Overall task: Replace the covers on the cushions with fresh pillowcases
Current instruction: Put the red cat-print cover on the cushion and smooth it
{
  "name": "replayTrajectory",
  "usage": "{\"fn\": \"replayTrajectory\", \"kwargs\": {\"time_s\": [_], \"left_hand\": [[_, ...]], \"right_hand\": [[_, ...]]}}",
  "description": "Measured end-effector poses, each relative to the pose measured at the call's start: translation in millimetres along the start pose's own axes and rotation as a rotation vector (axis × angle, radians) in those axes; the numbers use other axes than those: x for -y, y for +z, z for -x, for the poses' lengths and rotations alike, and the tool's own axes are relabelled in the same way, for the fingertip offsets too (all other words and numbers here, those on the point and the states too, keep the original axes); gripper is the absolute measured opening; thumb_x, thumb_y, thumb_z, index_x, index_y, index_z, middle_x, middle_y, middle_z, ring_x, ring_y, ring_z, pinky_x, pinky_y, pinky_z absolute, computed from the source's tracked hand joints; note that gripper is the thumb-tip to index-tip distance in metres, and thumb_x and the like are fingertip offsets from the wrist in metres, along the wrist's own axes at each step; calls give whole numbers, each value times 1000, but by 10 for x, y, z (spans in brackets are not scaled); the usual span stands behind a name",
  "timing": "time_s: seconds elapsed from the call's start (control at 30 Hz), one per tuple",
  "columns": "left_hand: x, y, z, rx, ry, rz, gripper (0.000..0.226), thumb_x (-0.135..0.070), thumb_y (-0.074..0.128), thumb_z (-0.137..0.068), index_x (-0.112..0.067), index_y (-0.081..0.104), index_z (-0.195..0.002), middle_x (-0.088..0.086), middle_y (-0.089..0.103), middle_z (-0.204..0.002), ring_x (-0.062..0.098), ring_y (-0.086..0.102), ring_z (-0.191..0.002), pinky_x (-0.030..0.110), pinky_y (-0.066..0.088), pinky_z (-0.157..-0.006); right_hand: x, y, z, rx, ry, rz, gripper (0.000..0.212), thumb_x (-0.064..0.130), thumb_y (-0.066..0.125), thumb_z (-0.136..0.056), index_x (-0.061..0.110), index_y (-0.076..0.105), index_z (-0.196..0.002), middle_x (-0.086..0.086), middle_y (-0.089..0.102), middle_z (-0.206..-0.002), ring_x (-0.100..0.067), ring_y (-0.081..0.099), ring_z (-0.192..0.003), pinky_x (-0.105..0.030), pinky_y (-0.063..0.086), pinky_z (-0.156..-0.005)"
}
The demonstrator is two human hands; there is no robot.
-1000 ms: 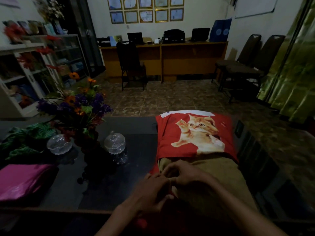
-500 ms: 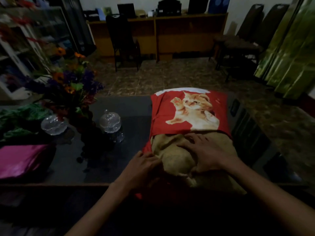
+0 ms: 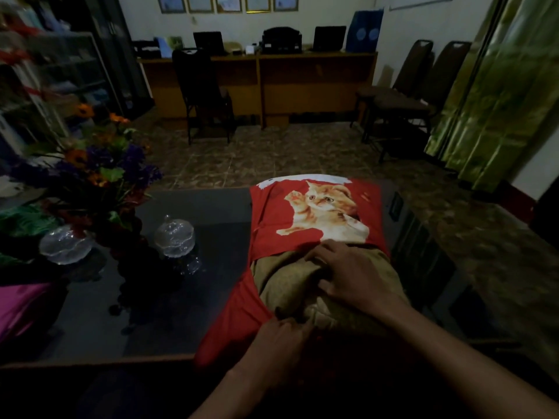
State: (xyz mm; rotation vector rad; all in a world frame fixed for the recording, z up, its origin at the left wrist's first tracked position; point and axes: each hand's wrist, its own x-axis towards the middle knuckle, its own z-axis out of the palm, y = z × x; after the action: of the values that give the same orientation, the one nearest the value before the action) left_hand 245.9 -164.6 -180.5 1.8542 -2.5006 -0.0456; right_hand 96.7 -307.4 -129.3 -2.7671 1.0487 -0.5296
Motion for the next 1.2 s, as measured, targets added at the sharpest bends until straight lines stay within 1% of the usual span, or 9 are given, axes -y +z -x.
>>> {"fn": "replayTrajectory", "kwargs": {"time_s": [0.07,0.23,0.37,0.53,0.73,0.87,0.93,1.03,1.2], "left_hand": [[-14,-1,42,26,-73,33,52,-35,68,-82,-24,50,-130,4,66,-115,26,62,-104,35,42,-82],[-53,141,167,-117,-56,61,29,-49,47,-76,-35,71,-79,-14,65,-64,6,61,-60,25,39,-58],[-219,138,51,-114,-50,30,18,-45,55,-74,-30,60,-67,-11,61,-59,11,58,-60,34,25,-71],[-532,-81,-144,-63,-48,147,32,-39,60,-87,-17,53,-109,3,68,-102,28,62,-96,37,33,-84],[-874,-69,-390,-29,8,236,52,-25,79,-74,-7,52,-115,16,63,-112,38,58,-102,40,41,-85],[-794,48,-304,-134,52,254,85,-27,86,-59,-9,45,-132,10,70,-104,31,68,-88,31,52,-67],[-805,59,-241,-126,-34,292,69,-20,66,-85,-10,37,-146,10,64,-120,33,62,-106,40,47,-82],[-851,166,-221,-179,-134,361,37,-18,44,-95,-13,51,-132,9,63,-116,32,61,-105,41,48,-84],[-1000,290,-363,-208,-188,373,34,-31,46,-89,-17,60,-116,8,64,-110,33,60,-99,39,46,-83]], "right_hand": [[-123,-82,126,129,47,10,83,72,72,-66,46,46,-140,5,45,-144,-21,42,-133,-50,35,-111],[-418,-124,472,504,105,73,139,93,65,-41,58,-12,-150,2,-7,-164,-34,-6,-153,-73,3,-115],[-360,-165,346,377,64,41,112,63,76,-63,58,8,-152,-1,20,-163,-32,26,-148,-57,31,-115],[-157,-316,-63,145,64,-31,80,44,78,-69,45,46,-142,4,57,-140,-23,55,-126,-44,48,-96],[-90,-170,-39,103,151,-88,81,53,84,-66,39,51,-138,3,56,-125,-23,56,-115,-34,42,-87],[-364,-430,94,386,241,-209,112,75,84,-45,51,36,-144,0,39,-145,-27,41,-135,-49,41,-110],[-534,-619,208,545,326,-47,138,77,82,-33,53,16,-151,-8,24,-157,-35,32,-143,-52,37,-115],[-657,-699,421,681,416,18,140,62,93,-47,37,10,-158,-12,36,-157,-33,45,-137,-42,44,-110],[-607,-490,465,433,482,-157,115,49,94,-55,27,36,-151,-6,49,-148,-28,45,-135,-38,44,-108]]}}
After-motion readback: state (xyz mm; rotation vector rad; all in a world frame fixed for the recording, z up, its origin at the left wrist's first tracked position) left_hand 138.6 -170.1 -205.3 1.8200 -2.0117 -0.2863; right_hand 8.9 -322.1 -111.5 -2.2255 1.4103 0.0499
